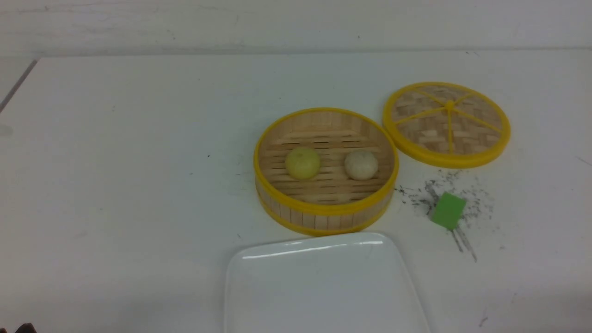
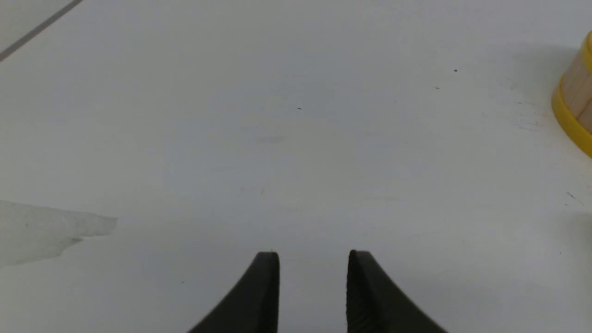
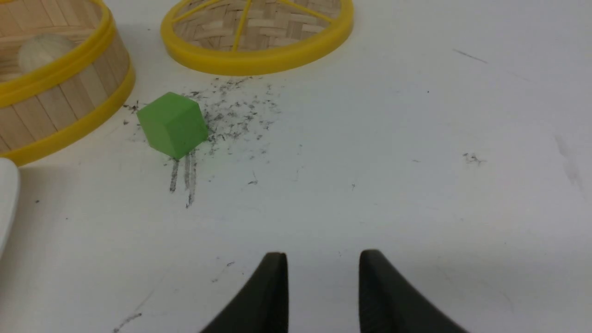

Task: Put the steamed buns into the plate on the white tablecloth.
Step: 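Reach toward a bun in the bamboo steamer with the right gripper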

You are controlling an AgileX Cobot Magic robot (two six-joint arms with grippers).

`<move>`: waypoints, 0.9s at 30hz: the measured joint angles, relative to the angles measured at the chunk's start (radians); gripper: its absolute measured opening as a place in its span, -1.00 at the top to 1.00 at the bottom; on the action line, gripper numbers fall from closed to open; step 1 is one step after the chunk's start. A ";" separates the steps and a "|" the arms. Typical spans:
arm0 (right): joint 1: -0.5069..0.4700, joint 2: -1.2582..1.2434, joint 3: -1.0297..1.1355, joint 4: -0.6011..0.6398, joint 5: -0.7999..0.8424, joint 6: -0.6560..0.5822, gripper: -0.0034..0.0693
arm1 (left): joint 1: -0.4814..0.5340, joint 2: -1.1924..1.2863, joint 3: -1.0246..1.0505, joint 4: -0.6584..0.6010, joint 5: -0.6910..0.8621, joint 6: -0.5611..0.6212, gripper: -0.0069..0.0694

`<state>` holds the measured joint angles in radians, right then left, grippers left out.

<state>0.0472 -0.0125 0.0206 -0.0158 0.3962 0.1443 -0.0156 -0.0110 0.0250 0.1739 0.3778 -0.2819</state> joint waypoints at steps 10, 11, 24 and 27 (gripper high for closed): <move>0.000 0.000 0.004 0.380 -0.030 0.368 0.25 | 0.000 0.000 0.003 -0.536 -0.024 -0.515 0.19; 0.000 0.000 0.004 0.431 -0.032 0.412 0.25 | 0.000 0.000 0.003 -0.575 -0.026 -0.559 0.19; 0.000 0.001 -0.088 0.430 -0.126 0.297 0.39 | 0.000 0.000 -0.180 -0.681 -0.031 -0.413 0.38; 0.000 0.056 -0.217 0.348 -0.146 0.200 0.63 | 0.000 0.040 -0.364 -0.662 0.019 -0.231 0.62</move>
<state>0.0472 0.0438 -0.1963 0.3319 0.2504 0.3445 -0.0156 0.0294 -0.3392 -0.4884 0.3971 -0.5130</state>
